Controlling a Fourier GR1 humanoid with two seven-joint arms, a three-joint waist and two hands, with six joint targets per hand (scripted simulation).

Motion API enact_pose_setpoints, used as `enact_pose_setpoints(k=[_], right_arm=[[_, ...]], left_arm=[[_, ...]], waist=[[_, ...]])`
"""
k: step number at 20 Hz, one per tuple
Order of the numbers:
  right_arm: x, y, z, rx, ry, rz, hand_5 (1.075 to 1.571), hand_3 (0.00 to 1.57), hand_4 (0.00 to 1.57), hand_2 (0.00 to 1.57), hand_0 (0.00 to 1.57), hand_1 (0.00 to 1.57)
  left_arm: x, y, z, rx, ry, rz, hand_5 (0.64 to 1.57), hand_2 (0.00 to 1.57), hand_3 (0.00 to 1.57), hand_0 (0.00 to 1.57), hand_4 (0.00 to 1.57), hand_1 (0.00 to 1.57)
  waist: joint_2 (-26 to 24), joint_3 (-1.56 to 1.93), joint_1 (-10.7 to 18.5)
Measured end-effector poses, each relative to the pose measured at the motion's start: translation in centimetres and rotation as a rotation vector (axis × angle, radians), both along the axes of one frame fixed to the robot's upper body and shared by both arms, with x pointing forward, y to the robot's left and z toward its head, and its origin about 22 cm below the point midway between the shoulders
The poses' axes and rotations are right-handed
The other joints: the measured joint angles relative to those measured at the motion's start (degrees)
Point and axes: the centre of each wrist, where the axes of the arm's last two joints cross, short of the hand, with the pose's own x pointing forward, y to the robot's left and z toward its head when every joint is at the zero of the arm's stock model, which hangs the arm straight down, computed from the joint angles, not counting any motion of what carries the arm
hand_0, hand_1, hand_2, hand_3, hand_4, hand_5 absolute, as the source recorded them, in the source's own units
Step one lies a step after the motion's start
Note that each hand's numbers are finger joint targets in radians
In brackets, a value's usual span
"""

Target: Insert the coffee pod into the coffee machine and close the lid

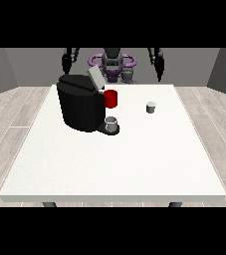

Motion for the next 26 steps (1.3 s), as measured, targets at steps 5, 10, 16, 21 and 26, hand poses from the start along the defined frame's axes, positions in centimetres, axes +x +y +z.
enact_pose_setpoints(k=[5, 10, 16, 21, 26], right_arm=[[0.4, -0.4, -0.4, -0.011, 0.034, -0.014, 1.571, 0.00, 0.00, 0.00, 0.00, 0.00], [0.1, -1.5, -1.4, -0.101, 0.027, -0.133, 1.571, 0.00, 0.00, 0.00, 0.00, 0.00], [1.1, -0.4, -1.0, -0.154, -0.021, -0.151, 1.571, 0.00, 0.00, 0.00, 0.00, 0.00], [2.0, 1.5, -0.1, -0.160, -0.048, -0.116, 1.571, 0.00, 0.00, 0.00, 0.00, 0.00], [2.9, 3.5, 0.7, -0.144, -0.068, -0.088, 1.571, 0.00, 0.00, 0.00, 0.00, 0.00]], left_arm=[[0.2, 1.9, 0.2, 0.082, -0.033, -0.085, 1.571, 0.00, 0.00, 0.00, 0.00, 0.00], [-0.2, 3.3, 1.2, 0.218, -0.091, -0.219, 1.571, 0.00, 0.00, 0.00, 0.00, 0.00], [2.1, 5.2, 2.8, 0.362, -0.100, -0.234, 1.571, 0.00, 0.00, 0.00, 0.00, 0.00], [4.7, 6.9, 4.6, 0.464, -0.045, -0.235, 1.571, 0.00, 0.00, 0.00, 0.00, 0.00], [6.9, 8.4, 5.8, 0.567, 0.003, -0.227, 1.571, 0.00, 0.00, 0.00, 0.00, 0.00]], waist=[[-0.2, -0.03, 0.7], [-0.9, -0.04, 1.4], [1.9, -0.05, -1.3], [3.9, -0.05, -3.8], [7.3, -0.05, -6.1]])
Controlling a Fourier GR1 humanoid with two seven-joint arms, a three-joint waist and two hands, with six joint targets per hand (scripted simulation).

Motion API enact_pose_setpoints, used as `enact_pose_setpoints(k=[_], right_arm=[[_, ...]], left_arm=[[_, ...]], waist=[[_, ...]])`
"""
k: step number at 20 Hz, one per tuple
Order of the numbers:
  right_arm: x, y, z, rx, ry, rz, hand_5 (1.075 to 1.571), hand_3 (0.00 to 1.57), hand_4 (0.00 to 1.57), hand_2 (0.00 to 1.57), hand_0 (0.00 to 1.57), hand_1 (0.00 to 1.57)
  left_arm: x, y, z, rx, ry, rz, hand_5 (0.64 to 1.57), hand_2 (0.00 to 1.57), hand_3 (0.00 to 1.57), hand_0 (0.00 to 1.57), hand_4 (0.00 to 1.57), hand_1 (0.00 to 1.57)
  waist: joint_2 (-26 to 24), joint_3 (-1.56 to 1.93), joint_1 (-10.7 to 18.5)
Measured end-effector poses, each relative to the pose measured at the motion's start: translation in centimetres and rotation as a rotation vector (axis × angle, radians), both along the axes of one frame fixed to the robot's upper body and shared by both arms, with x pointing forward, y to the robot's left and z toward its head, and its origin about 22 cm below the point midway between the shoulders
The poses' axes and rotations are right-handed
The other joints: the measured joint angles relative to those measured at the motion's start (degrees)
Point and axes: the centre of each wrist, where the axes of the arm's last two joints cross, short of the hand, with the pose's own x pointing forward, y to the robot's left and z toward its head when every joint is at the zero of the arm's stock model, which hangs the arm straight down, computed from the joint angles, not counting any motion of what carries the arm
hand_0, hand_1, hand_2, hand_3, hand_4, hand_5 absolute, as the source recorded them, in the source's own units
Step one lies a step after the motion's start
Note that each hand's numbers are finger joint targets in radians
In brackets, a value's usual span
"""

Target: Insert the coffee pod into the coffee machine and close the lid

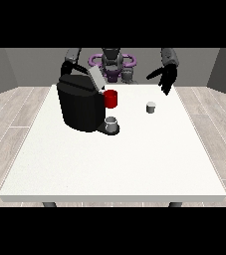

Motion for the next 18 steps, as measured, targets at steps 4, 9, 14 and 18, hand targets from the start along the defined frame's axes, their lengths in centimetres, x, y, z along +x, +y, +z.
enact_pose_setpoints(k=[4, 9, 14, 18], right_arm=[[0.8, 0.8, 0.6, -0.015, -0.013, 0.023, 1.571, 0.00, 0.00, 0.00, 0.00, 0.00], [1.6, 1.2, 0.7, 0.015, -0.004, 0.033, 1.571, 0.00, 0.00, 0.00, 0.00, 0.00], [2.7, 1.4, 1.1, 0.014, -0.003, 0.046, 1.571, 0.00, 0.00, 0.00, 0.00, 0.00], [2.8, 1.7, 0.8, -0.001, 0.009, 0.060, 1.571, 0.00, 0.00, 0.00, 0.00, 0.00]], left_arm=[[1.4, 0.5, -0.1, 0.060, 0.015, 0.011, 1.571, 0.00, 0.00, 0.00, 0.00, 0.00], [2.7, 1.2, -0.3, 0.133, 0.051, 0.011, 1.571, 0.00, 0.00, 0.00, 0.00, 0.00], [3.7, 0.4, -1.8, 0.201, 0.041, 0.015, 1.571, 0.72, 0.49, 0.49, 0.00, 0.49], [4.5, -0.1, -2.5, 0.244, -0.010, 0.034, 1.571, 0.92, 0.76, 0.84, 0.30, 0.84]], waist=[[3.3, -0.01, -1.4], [4.9, -0.01, -1.5], [6.1, -0.01, -1.1], [6.5, -0.02, -1.5]])
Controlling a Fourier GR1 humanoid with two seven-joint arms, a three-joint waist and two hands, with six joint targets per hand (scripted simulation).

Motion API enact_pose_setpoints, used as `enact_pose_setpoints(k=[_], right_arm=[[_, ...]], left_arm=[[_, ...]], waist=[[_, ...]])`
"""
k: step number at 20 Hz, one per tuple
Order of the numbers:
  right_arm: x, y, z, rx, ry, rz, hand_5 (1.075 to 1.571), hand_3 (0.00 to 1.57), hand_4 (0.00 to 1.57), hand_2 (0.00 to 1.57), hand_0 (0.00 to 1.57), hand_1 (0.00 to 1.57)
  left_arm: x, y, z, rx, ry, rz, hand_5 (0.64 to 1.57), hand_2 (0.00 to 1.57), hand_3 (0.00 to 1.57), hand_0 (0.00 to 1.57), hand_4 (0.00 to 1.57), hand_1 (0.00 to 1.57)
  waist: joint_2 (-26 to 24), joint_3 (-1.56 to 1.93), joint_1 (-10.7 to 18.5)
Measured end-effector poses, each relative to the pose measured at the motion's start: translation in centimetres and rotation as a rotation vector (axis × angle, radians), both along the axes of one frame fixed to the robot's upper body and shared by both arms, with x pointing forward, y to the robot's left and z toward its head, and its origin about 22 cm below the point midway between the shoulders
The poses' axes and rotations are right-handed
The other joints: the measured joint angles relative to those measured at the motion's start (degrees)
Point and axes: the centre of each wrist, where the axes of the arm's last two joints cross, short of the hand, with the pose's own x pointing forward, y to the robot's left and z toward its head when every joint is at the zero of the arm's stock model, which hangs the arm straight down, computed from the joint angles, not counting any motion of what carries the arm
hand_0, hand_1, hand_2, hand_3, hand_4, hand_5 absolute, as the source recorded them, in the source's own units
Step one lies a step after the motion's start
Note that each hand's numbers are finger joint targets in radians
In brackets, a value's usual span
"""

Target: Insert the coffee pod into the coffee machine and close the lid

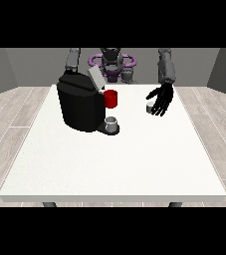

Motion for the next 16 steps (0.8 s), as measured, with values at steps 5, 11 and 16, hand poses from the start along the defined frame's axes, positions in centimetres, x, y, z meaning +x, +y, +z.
enact_pose_setpoints(k=[5, 11, 16], right_arm=[[0.5, 0.3, -0.2, 0.003, 0.020, 0.005, 1.571, 0.00, 0.00, 0.00, 0.00, 0.00], [0.8, -0.2, -1.0, 0.016, 0.029, 0.014, 1.571, 0.00, 0.00, 0.00, 0.00, 0.00], [0.5, 0.0, -2.1, 0.020, 0.061, 0.005, 1.571, 0.00, 0.00, 0.00, 0.00, 0.00]], left_arm=[[0.6, -1.4, -0.7, 0.107, -0.048, -0.030, 1.571, 1.04, 0.87, 0.94, 0.43, 0.94], [0.7, -1.1, -1.4, 0.260, -0.005, -0.068, 1.571, 1.04, 0.89, 0.91, 0.33, 0.91], [0.9, -0.9, -1.8, 0.353, 0.069, -0.092, 1.571, 0.96, 0.85, 0.73, 0.39, 0.73]], waist=[[-0.1, 0.01, 0.3], [-0.2, 0.03, 0.0], [-1.3, 0.12, -0.1]])
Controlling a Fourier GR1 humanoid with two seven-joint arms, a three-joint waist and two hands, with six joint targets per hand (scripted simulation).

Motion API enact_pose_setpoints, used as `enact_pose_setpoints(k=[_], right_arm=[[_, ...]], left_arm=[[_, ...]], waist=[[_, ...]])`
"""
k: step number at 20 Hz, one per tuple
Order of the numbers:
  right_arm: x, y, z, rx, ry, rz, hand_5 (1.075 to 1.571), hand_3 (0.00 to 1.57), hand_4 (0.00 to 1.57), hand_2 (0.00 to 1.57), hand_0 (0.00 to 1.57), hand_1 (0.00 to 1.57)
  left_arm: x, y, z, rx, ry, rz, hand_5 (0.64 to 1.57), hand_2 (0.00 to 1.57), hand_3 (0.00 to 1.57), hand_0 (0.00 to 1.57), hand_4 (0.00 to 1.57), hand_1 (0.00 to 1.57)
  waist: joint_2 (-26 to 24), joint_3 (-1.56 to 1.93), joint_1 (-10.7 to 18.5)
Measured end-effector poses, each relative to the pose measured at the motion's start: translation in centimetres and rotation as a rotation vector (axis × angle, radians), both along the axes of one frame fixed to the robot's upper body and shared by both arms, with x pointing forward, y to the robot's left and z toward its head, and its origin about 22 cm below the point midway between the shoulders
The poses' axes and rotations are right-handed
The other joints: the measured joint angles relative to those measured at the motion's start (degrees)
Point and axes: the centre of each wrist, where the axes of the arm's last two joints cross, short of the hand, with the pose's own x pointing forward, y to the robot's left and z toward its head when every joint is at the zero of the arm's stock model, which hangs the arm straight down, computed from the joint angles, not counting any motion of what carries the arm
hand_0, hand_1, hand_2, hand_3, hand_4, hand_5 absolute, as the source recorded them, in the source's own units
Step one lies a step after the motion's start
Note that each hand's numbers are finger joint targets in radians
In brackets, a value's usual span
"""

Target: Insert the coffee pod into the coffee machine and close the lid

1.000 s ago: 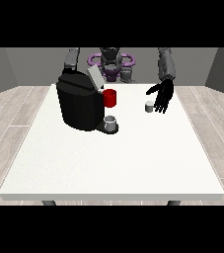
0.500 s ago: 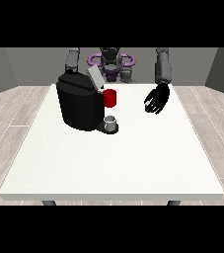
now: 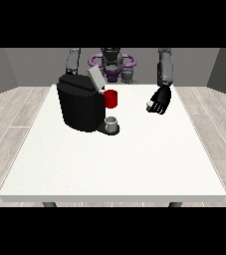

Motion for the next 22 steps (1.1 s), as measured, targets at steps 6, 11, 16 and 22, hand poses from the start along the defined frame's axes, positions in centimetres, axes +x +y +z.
enact_pose_setpoints(k=[6, 11, 16, 22], right_arm=[[0.3, -1.1, -0.4, -0.046, 0.026, -0.035, 1.571, 0.00, 0.00, 0.00, 0.00, 0.00], [0.2, -1.5, -1.3, -0.069, 0.071, -0.073, 1.571, 0.00, 0.00, 0.00, 0.00, 0.00], [-0.1, -2.1, -2.4, -0.082, 0.094, -0.098, 1.571, 0.00, 0.00, 0.00, 0.00, 0.00], [-0.8, -1.8, -3.1, -0.095, 0.142, -0.063, 1.571, 0.00, 0.00, 0.00, 0.00, 0.00]], left_arm=[[0.7, -0.1, -0.2, 0.024, 0.030, -0.026, 1.571, 1.20, 1.09, 1.12, 0.39, 1.12], [1.1, -1.4, -0.5, -0.014, 0.029, -0.066, 1.571, 1.40, 1.33, 1.42, 0.49, 1.42], [2.4, -2.8, 1.0, -0.130, 0.024, -0.108, 1.571, 1.41, 1.33, 1.42, 0.52, 1.42], [3.6, -3.9, 2.8, -0.161, 0.084, -0.128, 1.571, 1.40, 1.33, 1.42, 0.53, 1.42]], waist=[[-0.7, -0.06, 0.4], [-3.2, -0.07, 1.5], [-5.0, -0.09, 2.2], [-8.8, -0.09, 1.2]])
